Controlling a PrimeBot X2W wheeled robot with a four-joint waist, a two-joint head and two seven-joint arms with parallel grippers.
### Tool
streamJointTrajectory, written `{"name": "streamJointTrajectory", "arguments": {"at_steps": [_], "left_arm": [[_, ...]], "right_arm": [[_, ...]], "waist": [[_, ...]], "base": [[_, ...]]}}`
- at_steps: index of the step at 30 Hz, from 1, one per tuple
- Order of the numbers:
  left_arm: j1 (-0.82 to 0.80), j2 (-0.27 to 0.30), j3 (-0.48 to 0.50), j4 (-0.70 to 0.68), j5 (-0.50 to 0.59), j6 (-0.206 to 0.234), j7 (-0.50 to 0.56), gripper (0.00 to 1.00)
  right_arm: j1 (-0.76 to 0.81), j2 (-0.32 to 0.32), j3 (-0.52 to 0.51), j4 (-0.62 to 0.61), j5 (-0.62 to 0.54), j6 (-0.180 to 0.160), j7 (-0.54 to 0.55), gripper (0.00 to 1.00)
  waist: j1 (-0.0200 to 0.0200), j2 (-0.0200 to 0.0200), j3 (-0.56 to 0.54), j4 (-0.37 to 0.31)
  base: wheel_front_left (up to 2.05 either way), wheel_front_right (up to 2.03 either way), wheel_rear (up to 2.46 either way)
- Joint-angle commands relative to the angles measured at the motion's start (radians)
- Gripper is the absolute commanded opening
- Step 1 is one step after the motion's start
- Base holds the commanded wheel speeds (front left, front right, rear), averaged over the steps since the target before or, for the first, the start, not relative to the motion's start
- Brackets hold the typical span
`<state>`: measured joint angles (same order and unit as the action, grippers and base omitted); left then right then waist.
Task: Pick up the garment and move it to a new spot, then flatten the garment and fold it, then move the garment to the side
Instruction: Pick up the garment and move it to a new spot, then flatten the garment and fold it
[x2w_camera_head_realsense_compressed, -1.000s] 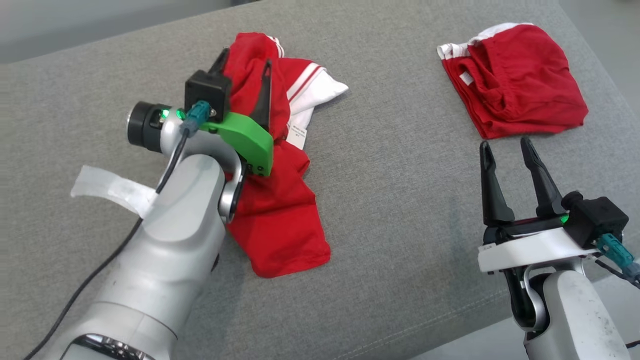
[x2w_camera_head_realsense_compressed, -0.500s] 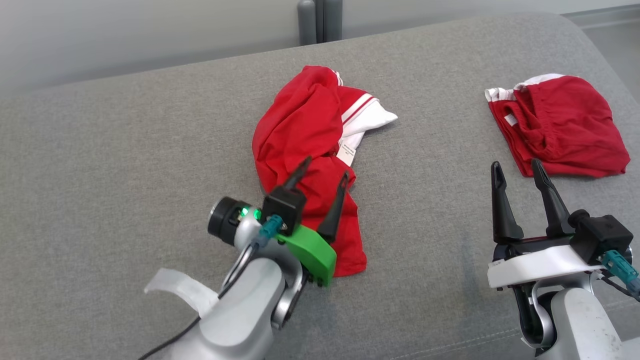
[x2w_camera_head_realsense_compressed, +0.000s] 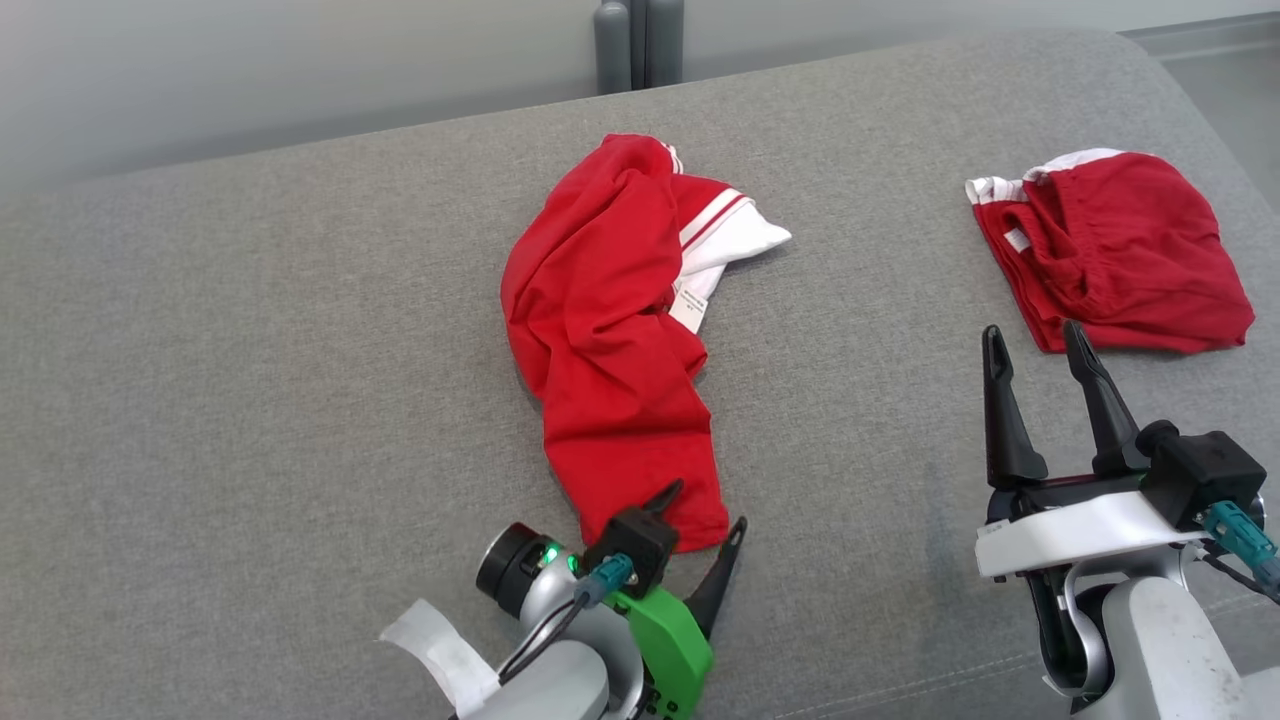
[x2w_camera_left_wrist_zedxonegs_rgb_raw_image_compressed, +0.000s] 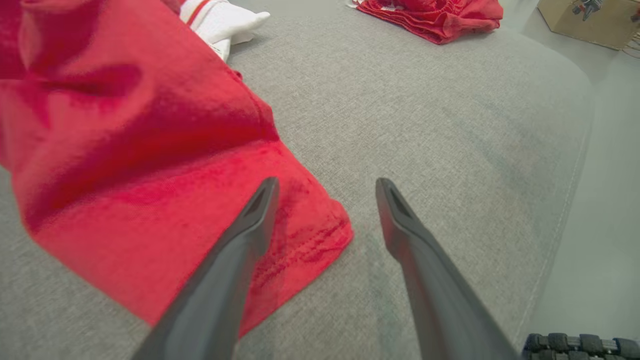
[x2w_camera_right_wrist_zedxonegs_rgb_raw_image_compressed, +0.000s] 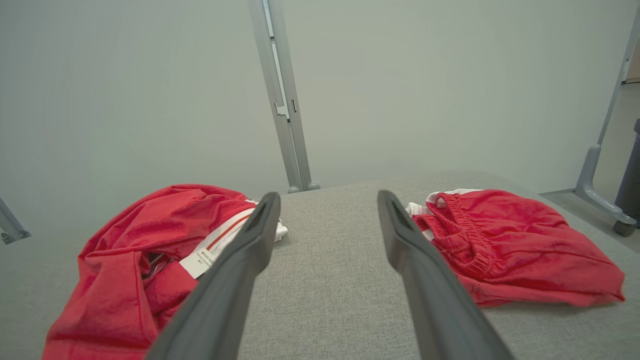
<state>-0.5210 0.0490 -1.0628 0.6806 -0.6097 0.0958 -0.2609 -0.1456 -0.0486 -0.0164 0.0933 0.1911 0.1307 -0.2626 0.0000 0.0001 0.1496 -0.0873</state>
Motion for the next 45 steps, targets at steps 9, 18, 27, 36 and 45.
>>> {"name": "streamJointTrajectory", "arguments": {"at_steps": [9, 18, 27, 36, 45], "left_arm": [[-0.032, 0.003, -0.116, 0.071, -0.118, 0.023, 0.007, 1.00], [-0.067, 0.004, -0.171, 0.140, -0.212, 0.055, 0.016, 0.30], [-0.107, 0.003, -0.181, 0.121, -0.241, 0.073, -0.003, 0.00], [-0.066, 0.010, 0.099, -0.125, -0.057, 0.118, -0.004, 0.00], [0.134, 0.083, 0.459, -0.360, 0.094, 0.124, -0.004, 0.00]], "right_arm": [[-0.016, -0.003, 0.004, 0.002, 0.001, 0.000, -0.003, 1.00], [-0.025, -0.003, 0.009, 0.002, 0.002, 0.000, -0.003, 1.00], [-0.015, -0.003, -0.012, -0.001, 0.003, 0.000, -0.003, 1.00], [0.012, -0.004, -0.045, -0.006, 0.007, 0.000, -0.003, 1.00], [0.043, -0.004, -0.050, -0.002, 0.010, 0.000, -0.003, 1.00]], "waist": [[0.0000, -0.0001, 0.022, -0.048], [0.0000, -0.0001, 0.031, -0.077], [0.0000, -0.0001, 0.027, -0.062], [0.0000, -0.0001, -0.007, 0.008], [0.0000, -0.0001, -0.044, 0.067]], "base": [[0.00, 0.00, 0.00], [0.00, 0.00, 0.00], [0.00, 0.00, 0.00], [0.00, 0.00, 0.00], [0.00, 0.00, 0.00]]}}
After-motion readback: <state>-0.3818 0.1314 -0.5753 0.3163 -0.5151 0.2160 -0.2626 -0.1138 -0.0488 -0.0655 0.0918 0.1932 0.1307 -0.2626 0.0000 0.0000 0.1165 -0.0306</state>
